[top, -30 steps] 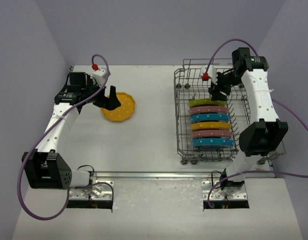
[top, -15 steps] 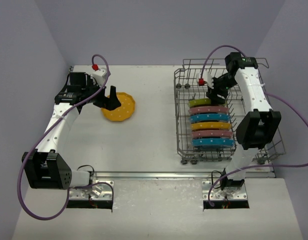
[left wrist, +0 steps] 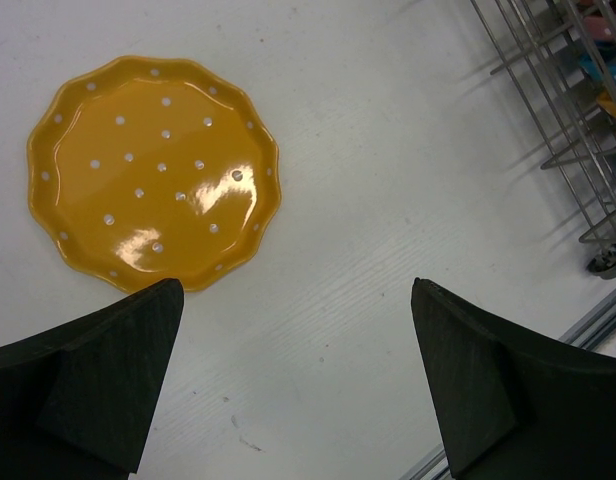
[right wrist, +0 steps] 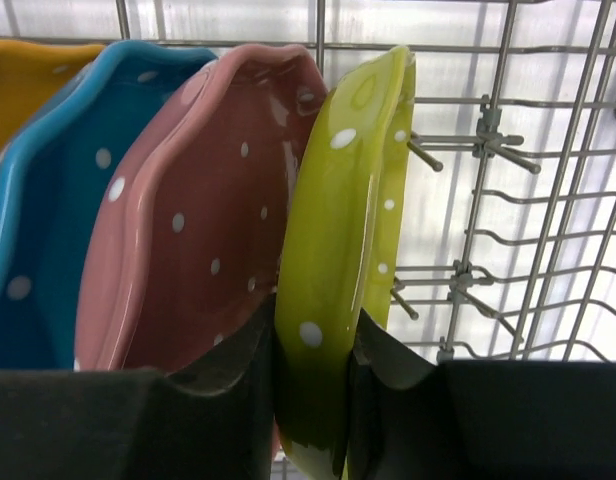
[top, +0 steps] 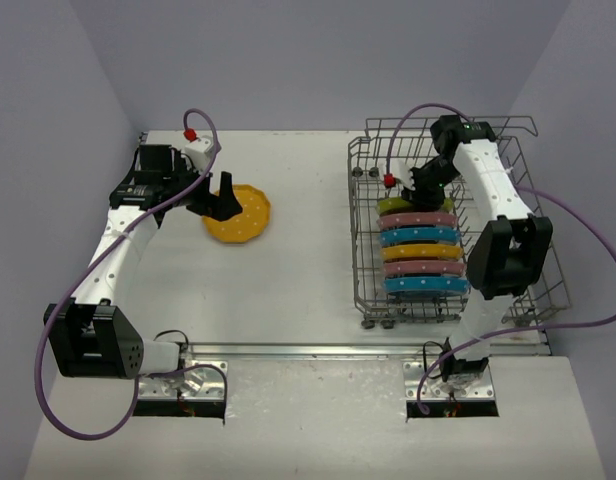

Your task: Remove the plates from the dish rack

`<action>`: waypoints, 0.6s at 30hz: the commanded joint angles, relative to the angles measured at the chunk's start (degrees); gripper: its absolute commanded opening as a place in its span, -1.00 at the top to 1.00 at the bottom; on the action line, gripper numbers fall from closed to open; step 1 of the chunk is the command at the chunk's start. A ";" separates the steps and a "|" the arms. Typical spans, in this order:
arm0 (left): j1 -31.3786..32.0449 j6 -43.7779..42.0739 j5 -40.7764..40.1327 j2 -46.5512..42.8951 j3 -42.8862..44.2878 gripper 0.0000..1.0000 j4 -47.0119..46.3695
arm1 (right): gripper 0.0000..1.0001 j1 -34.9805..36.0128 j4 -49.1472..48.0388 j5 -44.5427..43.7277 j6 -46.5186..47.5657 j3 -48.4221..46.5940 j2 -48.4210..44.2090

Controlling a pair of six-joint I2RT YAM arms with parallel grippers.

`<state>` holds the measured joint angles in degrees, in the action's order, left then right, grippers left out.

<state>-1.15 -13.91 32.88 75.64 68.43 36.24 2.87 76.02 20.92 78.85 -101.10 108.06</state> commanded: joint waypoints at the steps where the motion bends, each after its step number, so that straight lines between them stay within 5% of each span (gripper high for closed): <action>1: 0.53 0.61 1.36 -1.90 -0.31 -0.91 -2.11 | 0.61 0.11 6.70 1.11 -0.21 -7.04 0.33; 11: 0.53 1.69 2.10 -2.09 -0.51 -0.91 -2.58 | 0.98 0.10 10.38 8.28 -2.67 -13.81 -5.14; 18: 0.53 3.23 1.89 -2.42 -0.75 -0.94 -2.70 | 1.00 0.03 10.38 14.04 -5.96 -17.86 -7.27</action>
<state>-1.15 -12.17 33.56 75.61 68.12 35.82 3.14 84.38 27.69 73.91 -112.19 106.92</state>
